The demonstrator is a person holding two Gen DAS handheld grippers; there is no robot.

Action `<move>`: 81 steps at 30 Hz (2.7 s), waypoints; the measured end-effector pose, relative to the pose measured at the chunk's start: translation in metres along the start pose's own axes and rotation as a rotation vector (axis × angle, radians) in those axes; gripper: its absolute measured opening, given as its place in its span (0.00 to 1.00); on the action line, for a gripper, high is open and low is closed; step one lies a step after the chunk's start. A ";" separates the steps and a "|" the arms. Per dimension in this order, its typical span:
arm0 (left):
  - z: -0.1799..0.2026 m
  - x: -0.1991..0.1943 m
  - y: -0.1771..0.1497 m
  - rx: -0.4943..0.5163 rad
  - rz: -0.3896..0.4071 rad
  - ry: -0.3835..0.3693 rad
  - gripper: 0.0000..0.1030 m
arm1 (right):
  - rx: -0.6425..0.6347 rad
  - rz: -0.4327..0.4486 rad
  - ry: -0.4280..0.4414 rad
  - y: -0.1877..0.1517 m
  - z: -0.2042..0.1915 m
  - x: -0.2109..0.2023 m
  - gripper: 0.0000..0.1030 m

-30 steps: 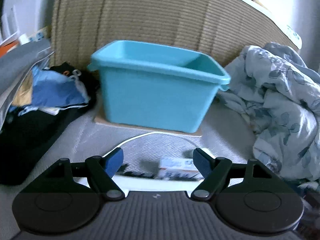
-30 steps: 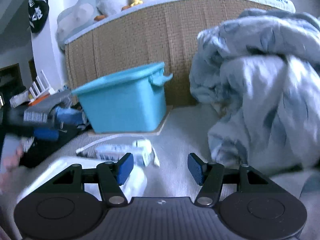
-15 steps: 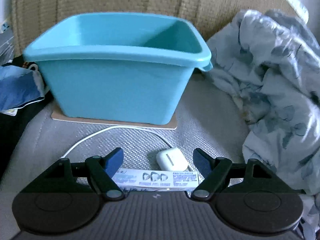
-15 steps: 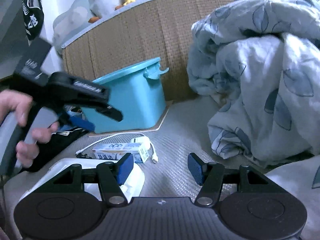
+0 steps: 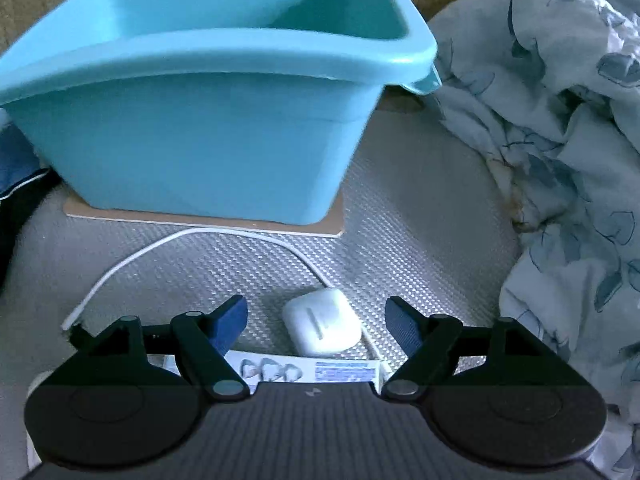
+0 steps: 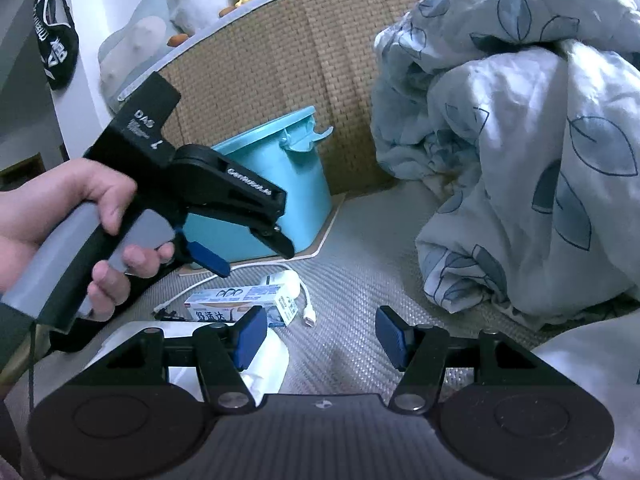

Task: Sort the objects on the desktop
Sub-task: 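Move the left tool down to the white earbud case and close on it, then lift the white earbud case with the left tool over the teal bin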

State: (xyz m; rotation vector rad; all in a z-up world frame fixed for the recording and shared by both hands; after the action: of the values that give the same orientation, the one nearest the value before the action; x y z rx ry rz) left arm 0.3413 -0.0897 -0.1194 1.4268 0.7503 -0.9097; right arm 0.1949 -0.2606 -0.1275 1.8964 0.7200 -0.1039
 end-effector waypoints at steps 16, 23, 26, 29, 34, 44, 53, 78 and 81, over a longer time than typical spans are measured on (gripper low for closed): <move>0.009 0.013 -0.013 0.058 -0.061 0.041 0.52 | 0.014 -0.025 0.018 -0.001 0.002 0.004 0.62; 0.011 0.007 -0.017 0.107 -0.030 0.083 0.52 | 0.017 -0.033 0.028 -0.002 0.002 0.003 0.62; 0.008 -0.002 -0.016 0.103 -0.015 0.085 0.52 | 0.023 -0.037 0.026 -0.002 0.004 0.003 0.62; 0.006 -0.011 -0.012 0.128 0.016 0.111 0.51 | 0.023 -0.034 0.027 -0.001 0.003 0.003 0.62; 0.000 -0.034 -0.004 0.165 0.069 0.134 0.51 | 0.027 -0.038 0.027 -0.002 0.004 0.004 0.62; -0.010 -0.073 0.008 0.217 0.136 0.177 0.51 | 0.027 -0.053 0.008 -0.003 0.004 0.008 0.62; -0.030 -0.112 0.020 0.191 0.203 0.188 0.51 | 0.011 -0.021 -0.001 -0.003 0.003 0.004 0.62; -0.072 -0.189 0.078 0.176 0.362 0.196 0.52 | -0.062 0.004 0.028 -0.006 -0.009 0.006 0.62; -0.077 -0.183 0.092 0.186 0.360 0.175 0.52 | -0.063 0.008 0.031 -0.006 -0.009 0.005 0.62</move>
State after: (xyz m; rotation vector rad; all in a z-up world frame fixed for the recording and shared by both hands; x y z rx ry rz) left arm 0.3406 -0.0053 0.0826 1.7555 0.5208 -0.5913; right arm 0.1936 -0.2492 -0.1298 1.8445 0.7282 -0.0463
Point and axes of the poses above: each gripper's, at about its wrist camera, not at the fingertips, and x roughly the way its jaws point, z to its right, y to its top, the point moved 7 cm from there along x, roughly the way its jaws point, and after that the axes turned 6 degrees about x, right-handed, at the moved point
